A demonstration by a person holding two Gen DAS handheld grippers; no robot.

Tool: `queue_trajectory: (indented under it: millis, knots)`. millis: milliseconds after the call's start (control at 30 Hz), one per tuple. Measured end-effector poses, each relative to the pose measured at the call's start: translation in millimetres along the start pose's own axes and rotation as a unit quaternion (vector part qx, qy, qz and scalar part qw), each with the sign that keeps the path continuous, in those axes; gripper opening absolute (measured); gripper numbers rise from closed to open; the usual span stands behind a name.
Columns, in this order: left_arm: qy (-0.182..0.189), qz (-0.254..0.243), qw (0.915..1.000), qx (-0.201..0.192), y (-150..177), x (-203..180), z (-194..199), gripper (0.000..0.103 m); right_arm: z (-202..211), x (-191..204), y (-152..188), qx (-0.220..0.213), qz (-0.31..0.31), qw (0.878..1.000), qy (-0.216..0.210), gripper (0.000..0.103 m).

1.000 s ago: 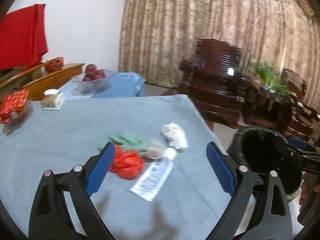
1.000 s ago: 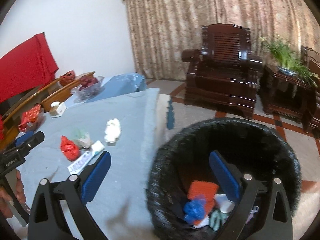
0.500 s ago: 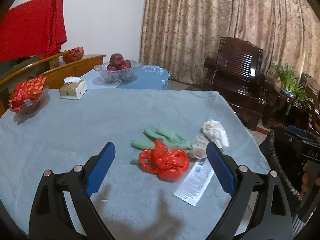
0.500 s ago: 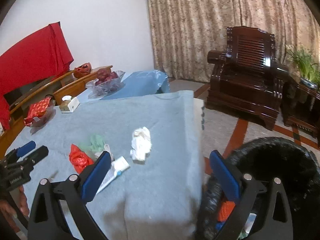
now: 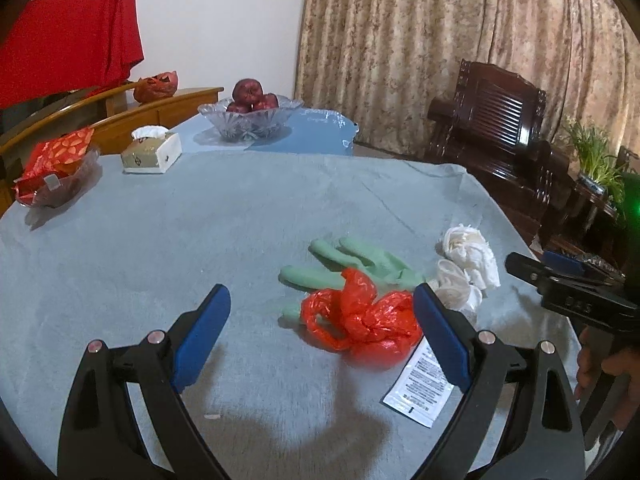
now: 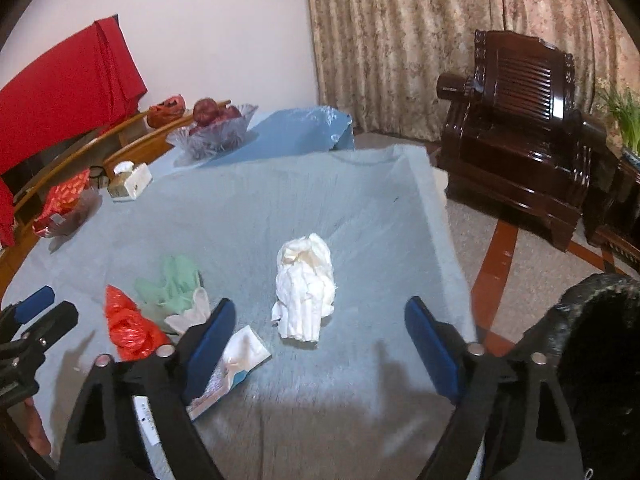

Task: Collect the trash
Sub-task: 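Grasp the white tissue with the right tool while the left tool grips the red plastic bag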

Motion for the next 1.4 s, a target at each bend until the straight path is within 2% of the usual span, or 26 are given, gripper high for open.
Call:
queue_trajectory:
  millis: [467, 533, 600, 700, 933, 1100, 1167, 1233, 1400]
  knots:
    - [0.000, 0.005, 0.9998, 0.019, 6.7, -2.0, -20.5, 0.090, -45.6, 0.1, 5.4, 0.065, -0.004, 0.998, -0.023, 0.048]
    - [0.002, 0.005, 0.9997, 0.022, 7.8, -3.6, -22.6, 0.090, -49.3, 0.9, 6.9, 0.073, -0.002, 0.997, -0.028, 0.041]
    - [0.005, 0.005, 0.9997, 0.024, 8.2, -5.6, -24.1, 0.090, -52.1, 1.7, 8.5, 0.079, 0.001, 0.996, -0.035, 0.026]
    - [0.009, 0.004, 0.9996, 0.026, 9.4, -8.8, -26.1, 0.090, -52.9, 3.8, 9.2, 0.080, 0.005, 0.996, -0.044, 0.014]
    - [0.018, 0.007, 0.9991, 0.037, 14.1, -16.6, -30.9, 0.089, -39.1, 0.4, 10.4, 0.063, -0.006, 0.997, -0.045, 0.010]
    - [0.022, 0.007, 0.9982, 0.055, 20.3, -21.4, -39.7, 0.073, -28.4, -1.5, 11.1, 0.056, -0.005, 0.998, -0.042, 0.010]
    - [0.024, 0.010, 0.9976, 0.064, 22.6, -22.6, -43.3, 0.062, -25.4, -1.0, 11.6, 0.055, 0.000, 0.998, -0.039, 0.010]
    - [0.032, 0.017, 0.9965, 0.076, 23.6, -22.3, -47.7, 0.043, -21.5, -0.3, 12.6, 0.053, 0.004, 0.998, -0.038, 0.010]
    - [0.038, 0.012, 0.9966, 0.072, 21.6, -27.6, -45.2, 0.034, -13.8, 2.6, 13.8, 0.051, 0.006, 0.998, -0.039, 0.010]
Point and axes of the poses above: each gripper's, at about its wrist camera, not at the fingertips, and z roughly against the way its jaws point, x to its left, y to its underside, the point moved 1 cm from there along -z, roughly the way its jaws point, and after that the axes turned 11 degrees about z, right-handed, at the moved point
